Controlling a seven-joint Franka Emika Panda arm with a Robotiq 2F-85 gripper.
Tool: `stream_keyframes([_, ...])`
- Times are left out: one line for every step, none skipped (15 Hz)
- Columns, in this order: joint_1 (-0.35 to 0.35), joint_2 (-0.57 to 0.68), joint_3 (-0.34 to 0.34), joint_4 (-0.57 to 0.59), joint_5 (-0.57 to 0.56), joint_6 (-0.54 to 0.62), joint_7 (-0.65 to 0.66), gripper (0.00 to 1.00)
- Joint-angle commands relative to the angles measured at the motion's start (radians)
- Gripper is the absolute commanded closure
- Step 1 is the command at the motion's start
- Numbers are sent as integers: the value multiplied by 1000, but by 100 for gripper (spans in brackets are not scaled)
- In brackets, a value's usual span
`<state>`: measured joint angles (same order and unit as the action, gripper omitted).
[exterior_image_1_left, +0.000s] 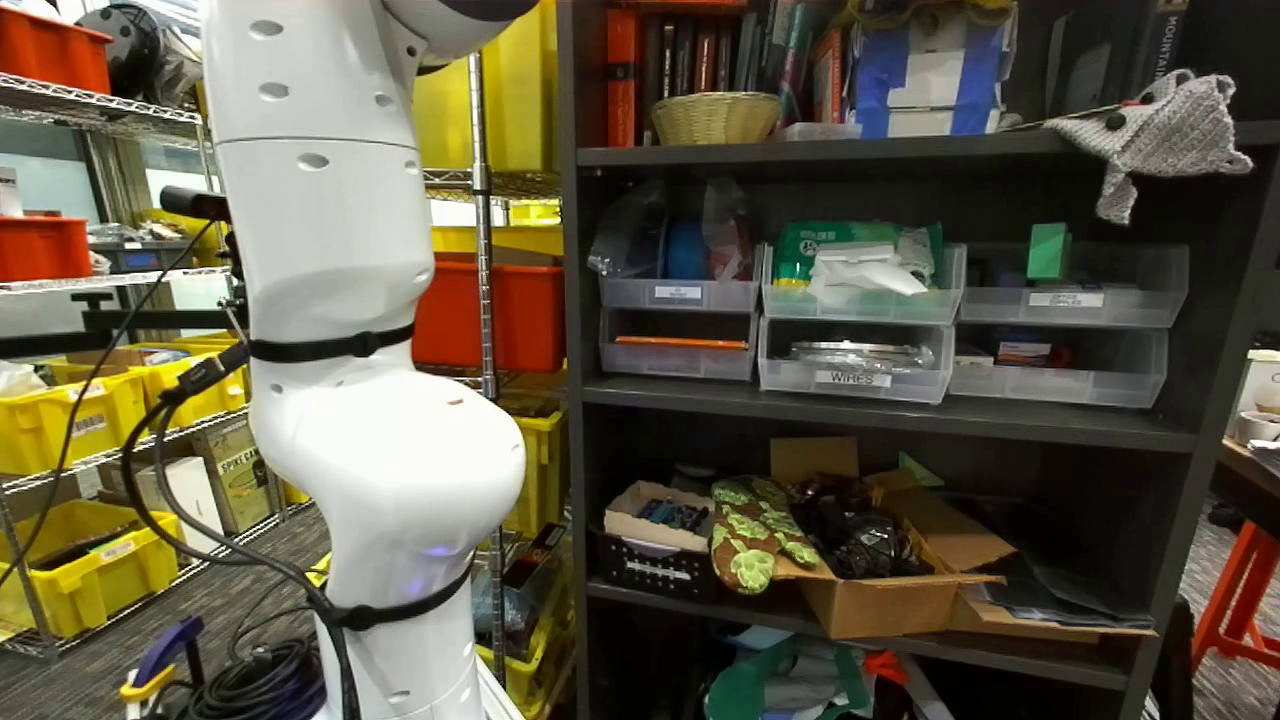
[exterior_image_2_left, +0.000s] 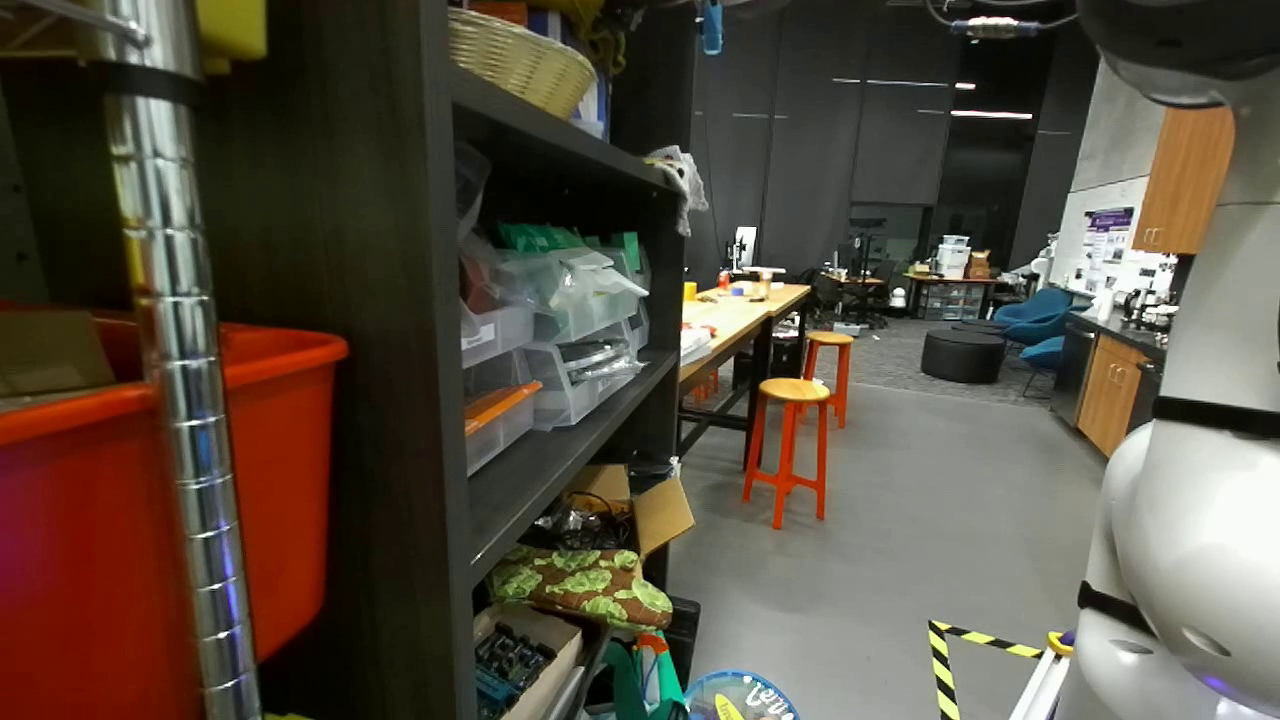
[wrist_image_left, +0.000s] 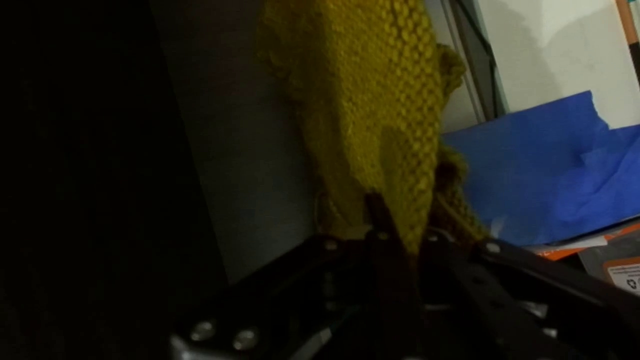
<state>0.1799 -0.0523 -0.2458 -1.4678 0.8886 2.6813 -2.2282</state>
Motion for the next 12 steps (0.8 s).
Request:
stream_keyframes([-8,9,-11,30,15,-30,-9,99])
stream_keyframes([-9,4,-13,25,25,-35,-16,99])
stream_keyframes([-10,1,-16,22,33,-39,-24,99])
stream_keyframes([-11,-9,-22,8,46,-42,-39,99])
stream_keyframes([-12,-14,-26,1,59,-41,-50,99])
stream_keyframes([-15,-16,-30,0,75,-40,-61,99])
stream_keyframes([-18,-19,-36,-2,93,-44,-69,99])
stream_keyframes([-21,-21,-42,-1,113,-47,-77,99])
stream_keyframes([-24,-22,-51,2,137,-55,-84,99])
stream_keyframes([-28,-24,-60,4,162,-62,-90,99])
stream_keyframes([-33,-26,-71,7,187,-76,-93,99])
stream_keyframes([-37,-29,-80,9,215,-89,-100,99])
